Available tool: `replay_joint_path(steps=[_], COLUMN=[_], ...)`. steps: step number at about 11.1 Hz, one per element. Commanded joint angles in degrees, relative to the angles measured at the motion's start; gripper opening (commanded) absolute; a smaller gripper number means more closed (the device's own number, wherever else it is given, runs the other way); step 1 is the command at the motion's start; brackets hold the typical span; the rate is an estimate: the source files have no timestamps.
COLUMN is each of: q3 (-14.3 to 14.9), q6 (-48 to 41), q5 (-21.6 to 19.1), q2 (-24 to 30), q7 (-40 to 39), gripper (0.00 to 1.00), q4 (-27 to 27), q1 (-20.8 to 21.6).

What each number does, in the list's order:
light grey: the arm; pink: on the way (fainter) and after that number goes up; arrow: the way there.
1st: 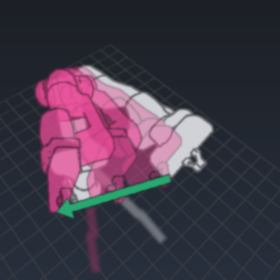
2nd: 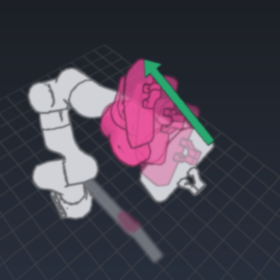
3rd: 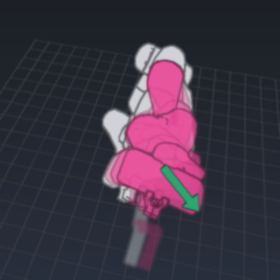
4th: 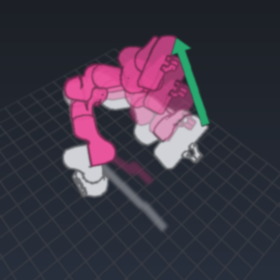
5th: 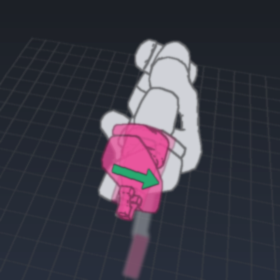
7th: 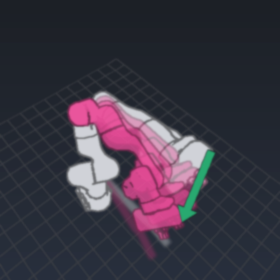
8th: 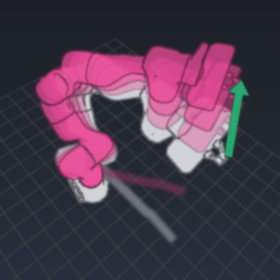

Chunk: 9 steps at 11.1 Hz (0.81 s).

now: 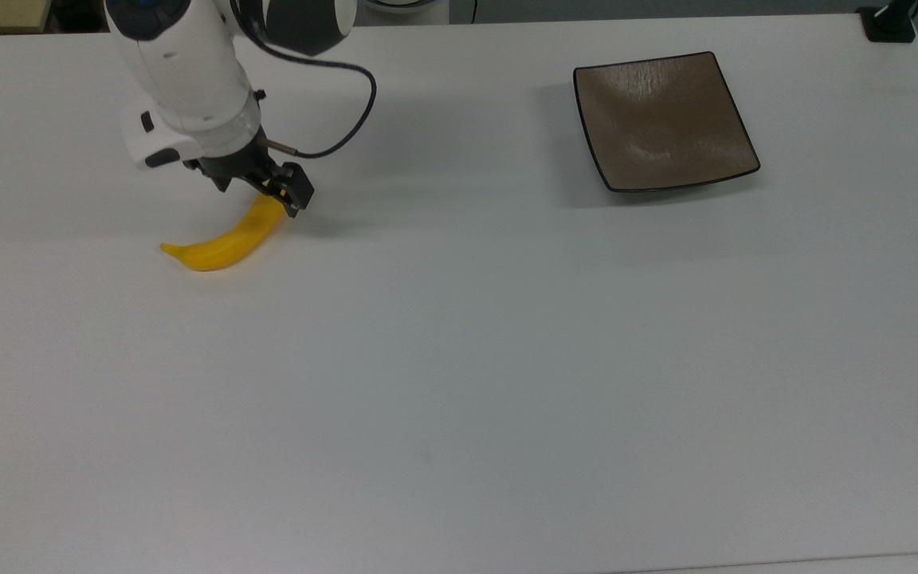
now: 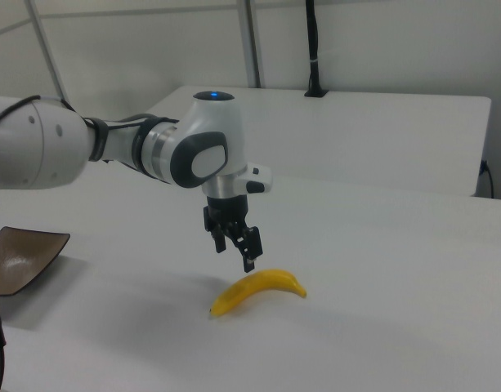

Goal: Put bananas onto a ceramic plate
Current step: 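Move the open gripper down over the yellow banana, then lower the gripper onto the banana's middle and close on it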

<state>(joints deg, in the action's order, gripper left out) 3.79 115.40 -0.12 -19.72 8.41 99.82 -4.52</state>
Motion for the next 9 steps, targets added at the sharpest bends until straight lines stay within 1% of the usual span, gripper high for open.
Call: replay_joint_path(steps=[1,7,9], q3=[-0.10,-0.10,-0.10], q6=[4.13,7.38,8.00], q5=[-0.41,-0.50,-0.50], q2=[-2.25,-3.83,-4.53], q7=[0.64,-0.15,-0.15], gripper=[1.00,1.00,0.96], q4=[0.03,0.46,0.64], q1=[-0.40,-1.02,-1.28])
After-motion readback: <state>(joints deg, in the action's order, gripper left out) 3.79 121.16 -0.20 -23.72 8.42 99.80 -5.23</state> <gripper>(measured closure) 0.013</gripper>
